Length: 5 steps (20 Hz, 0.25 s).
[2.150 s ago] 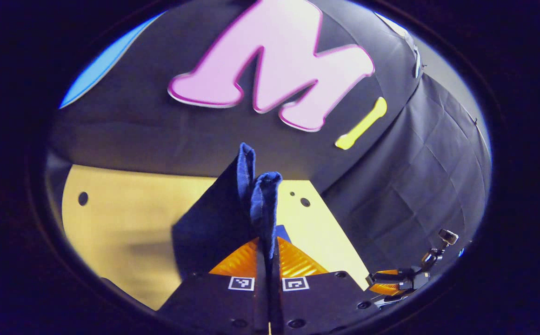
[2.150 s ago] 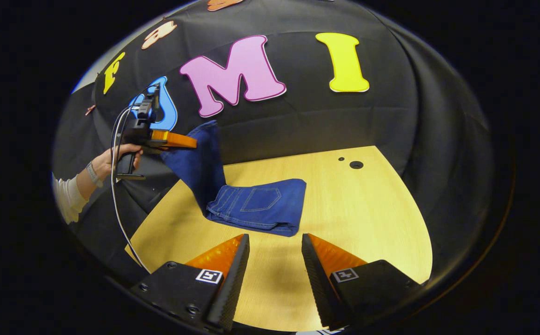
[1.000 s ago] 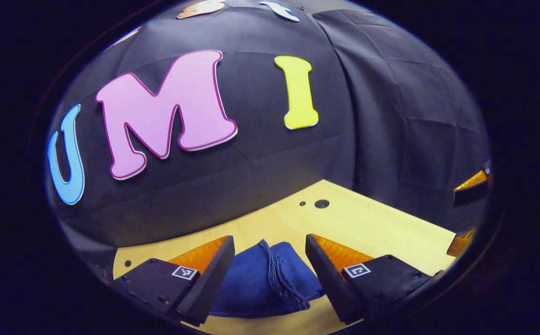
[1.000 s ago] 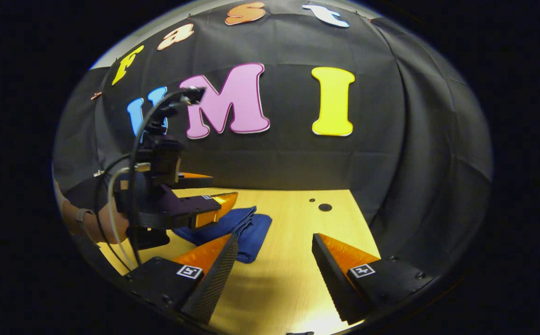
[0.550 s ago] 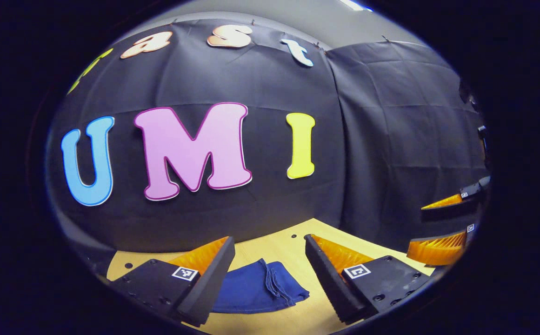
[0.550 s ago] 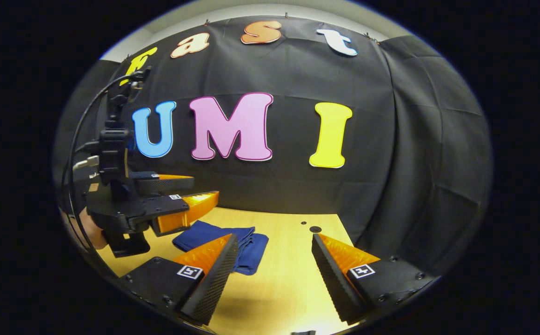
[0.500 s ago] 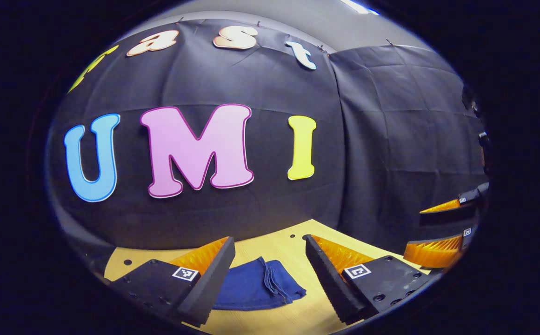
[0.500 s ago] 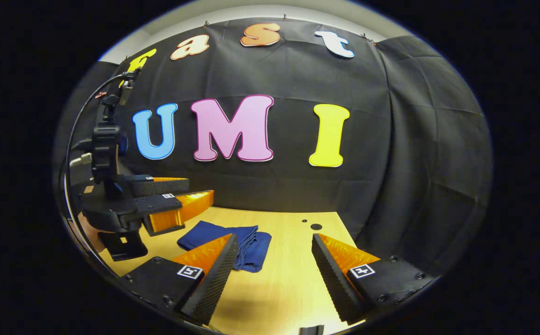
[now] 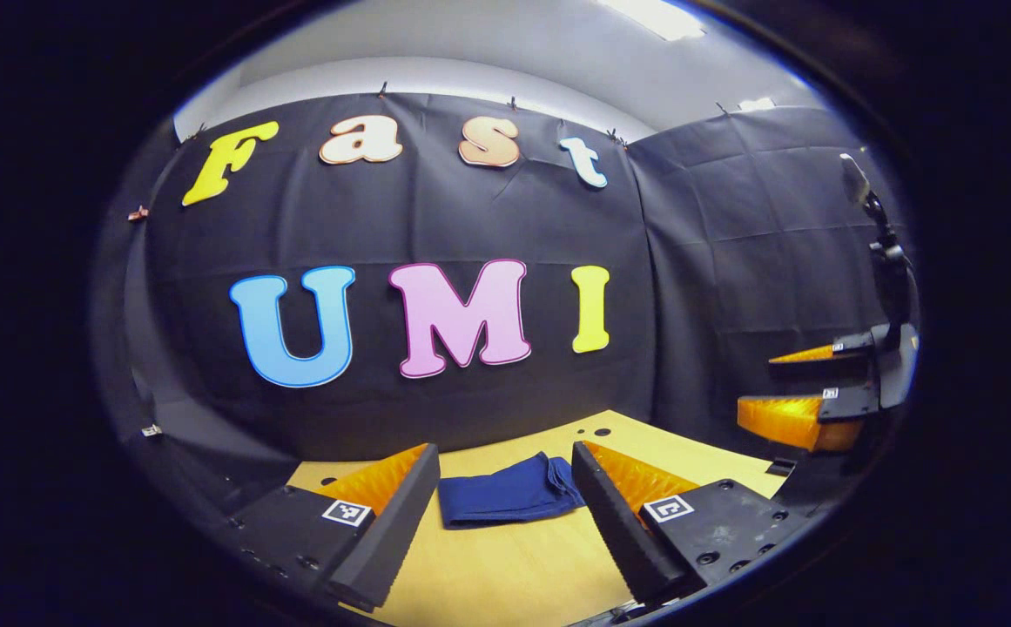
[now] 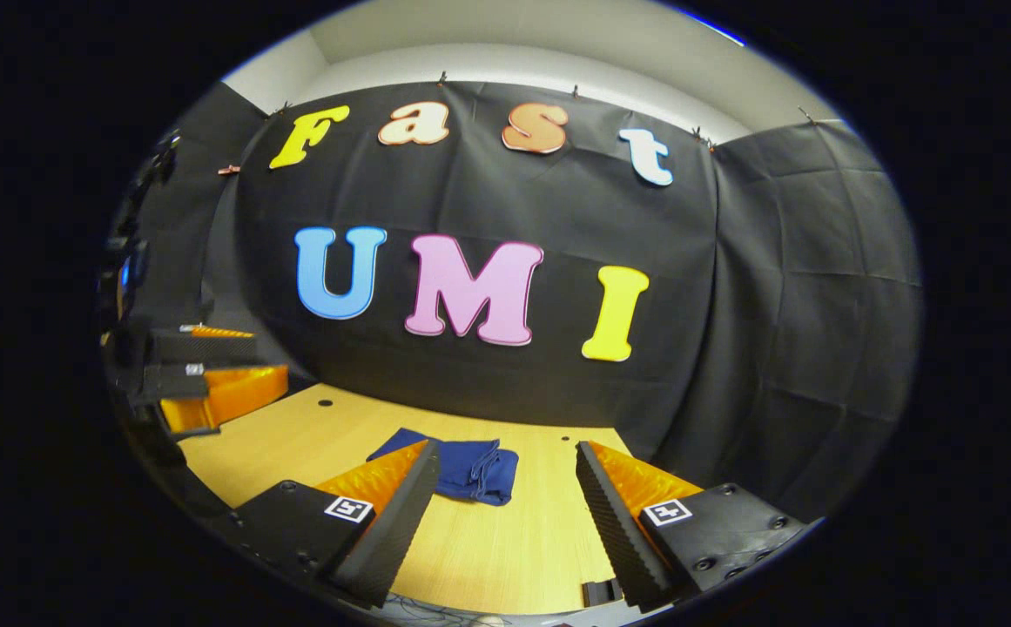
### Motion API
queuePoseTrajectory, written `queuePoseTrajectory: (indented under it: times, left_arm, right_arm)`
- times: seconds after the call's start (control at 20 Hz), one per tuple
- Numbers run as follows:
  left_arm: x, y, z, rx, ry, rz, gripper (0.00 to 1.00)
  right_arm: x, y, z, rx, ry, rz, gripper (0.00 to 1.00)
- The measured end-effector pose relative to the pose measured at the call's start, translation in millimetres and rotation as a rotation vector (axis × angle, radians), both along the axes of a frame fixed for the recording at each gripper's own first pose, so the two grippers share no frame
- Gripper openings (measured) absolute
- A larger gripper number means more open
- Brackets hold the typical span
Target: Grasp the waist and the cuffs of the jeans and fold them to make the two legs overlap; first hold the waist and fold one-third of the jeans toward the cuffs, then hold the cuffs and fold the remaining one-third in the same direction to finish folding.
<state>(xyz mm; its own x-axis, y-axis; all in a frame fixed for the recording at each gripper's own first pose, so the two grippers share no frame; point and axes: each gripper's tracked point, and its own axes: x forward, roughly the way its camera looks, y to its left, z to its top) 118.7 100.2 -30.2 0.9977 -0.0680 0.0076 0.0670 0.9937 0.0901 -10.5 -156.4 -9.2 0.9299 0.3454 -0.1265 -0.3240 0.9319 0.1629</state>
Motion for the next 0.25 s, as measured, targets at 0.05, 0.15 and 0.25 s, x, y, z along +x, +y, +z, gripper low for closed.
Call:
queuePoseTrajectory:
  times: [0.05, 0.15, 0.25]
  left_arm:
    - [-12.4, 1.3, 4.4, 0.02, -0.015, 0.001, 0.98]
    - [-26.0, -1.6, 17.9, 0.03, -0.05, 0.006, 0.98]
    - [-40.2, 4.9, 28.3, 0.019, -0.075, 0.031, 0.98]
  right_arm:
    - [-4.9, 1.7, 7.5, 0.012, -0.008, -0.005, 0.96]
    - [-10.8, 5.3, 23.2, 0.028, -0.033, 0.01, 0.96]
    - [-8.4, -1.0, 39.9, 0.007, -0.097, 0.015, 0.96]
